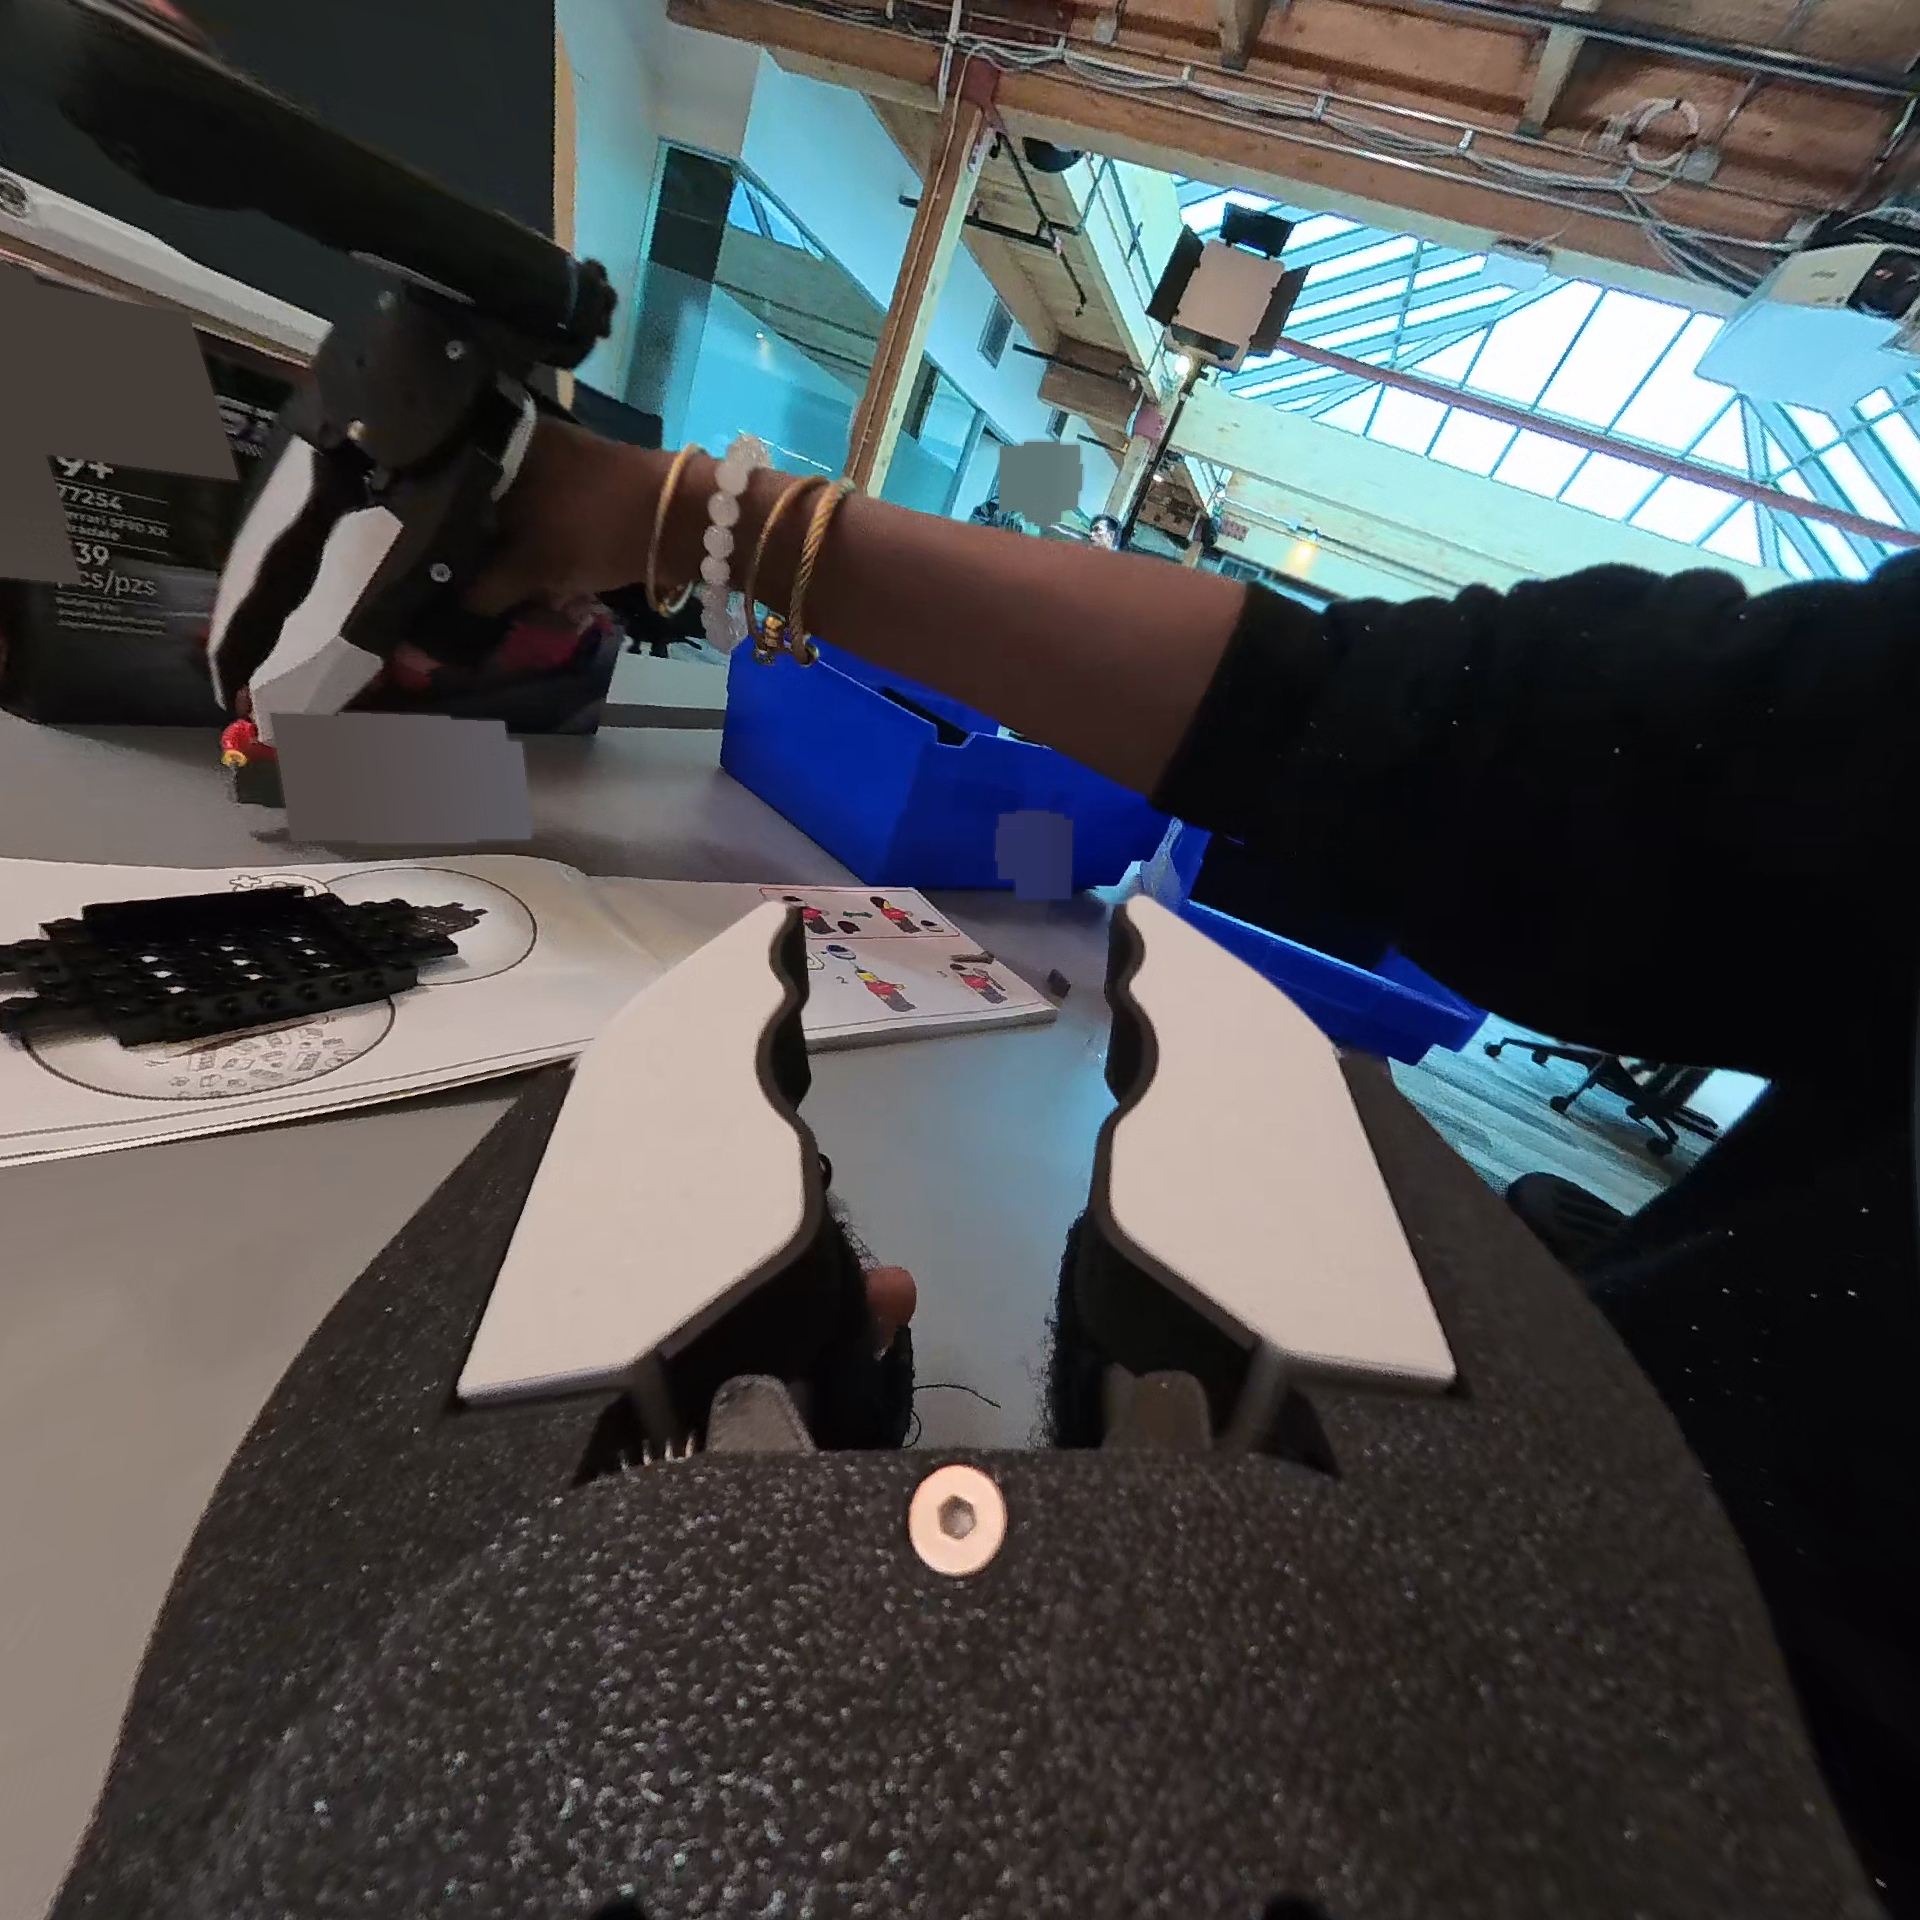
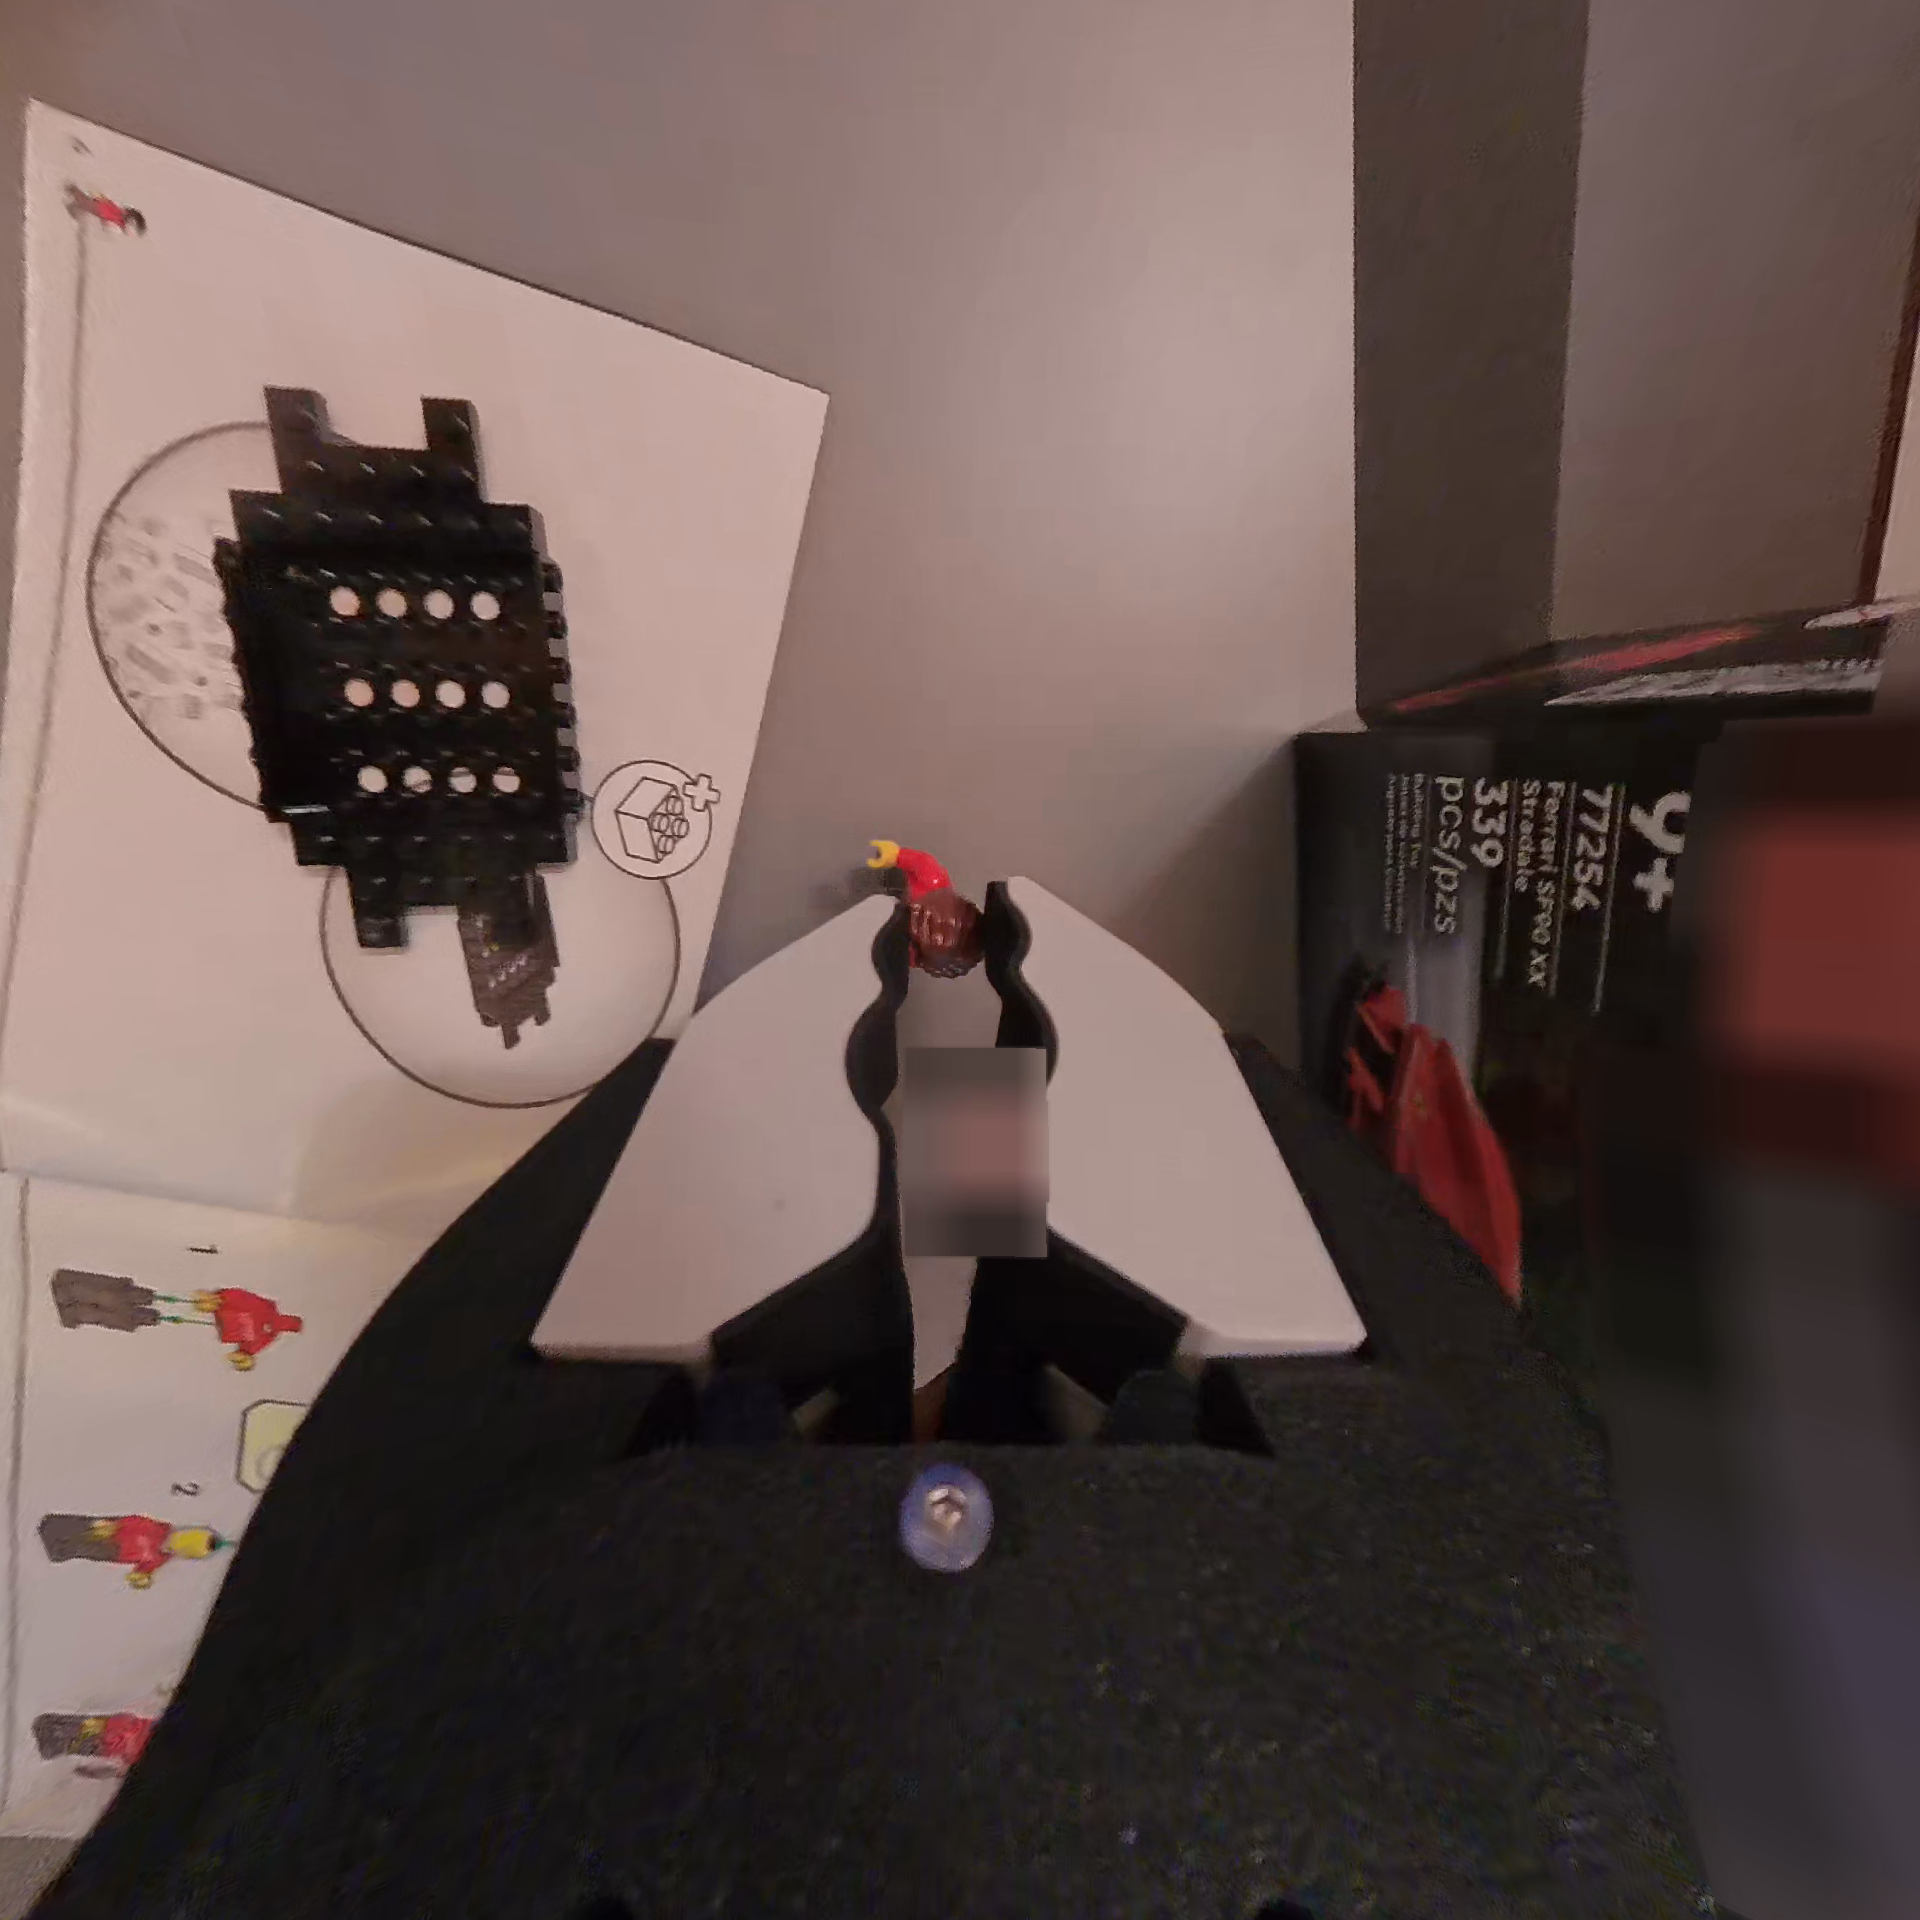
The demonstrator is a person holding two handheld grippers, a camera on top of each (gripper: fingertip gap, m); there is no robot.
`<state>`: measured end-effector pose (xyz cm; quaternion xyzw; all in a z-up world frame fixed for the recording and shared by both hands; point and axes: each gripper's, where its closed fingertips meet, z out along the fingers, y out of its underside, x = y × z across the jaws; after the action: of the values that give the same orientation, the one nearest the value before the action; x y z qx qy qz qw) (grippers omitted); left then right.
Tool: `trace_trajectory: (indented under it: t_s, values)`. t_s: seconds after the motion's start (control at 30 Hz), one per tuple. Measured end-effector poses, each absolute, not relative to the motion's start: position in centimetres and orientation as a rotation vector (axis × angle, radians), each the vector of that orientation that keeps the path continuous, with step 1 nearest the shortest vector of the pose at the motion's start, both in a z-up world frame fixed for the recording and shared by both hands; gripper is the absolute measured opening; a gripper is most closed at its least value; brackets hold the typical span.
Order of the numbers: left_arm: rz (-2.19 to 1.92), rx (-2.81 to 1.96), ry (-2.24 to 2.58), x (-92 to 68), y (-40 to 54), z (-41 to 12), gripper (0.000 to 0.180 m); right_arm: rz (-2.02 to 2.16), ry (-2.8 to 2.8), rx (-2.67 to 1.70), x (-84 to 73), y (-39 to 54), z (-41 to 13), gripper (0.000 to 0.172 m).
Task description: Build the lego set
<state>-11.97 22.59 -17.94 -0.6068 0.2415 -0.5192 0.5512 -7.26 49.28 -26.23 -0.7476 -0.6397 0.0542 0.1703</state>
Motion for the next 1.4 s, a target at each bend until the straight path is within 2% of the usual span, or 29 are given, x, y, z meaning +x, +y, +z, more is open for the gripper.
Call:
trace_trajectory:
  t_s: [0.5,0.7,1.0,1.4]
  values:
    - [-1.232,-1.49,0.596,-11.6,22.6,-18.8,0.054,0.075,-1.958,-2.136,-6.9,49.5,-27.2,0.015]
    - [-1.229,-1.489,0.593,-11.6,22.6,-18.8,0.054,0.048,-1.978,-2.128,-6.8,49.4,-27.2,0.022]
    - [-1.224,-1.488,0.593,-11.6,22.7,-18.8,0.053,0.003,-2.009,-2.097,-6.7,49.5,-27.5,0.02]
    - [-1.227,-1.488,0.592,-11.6,22.7,-18.8,0.052,-0.002,-2.001,-2.094,-6.6,49.7,-27.0,0.026]
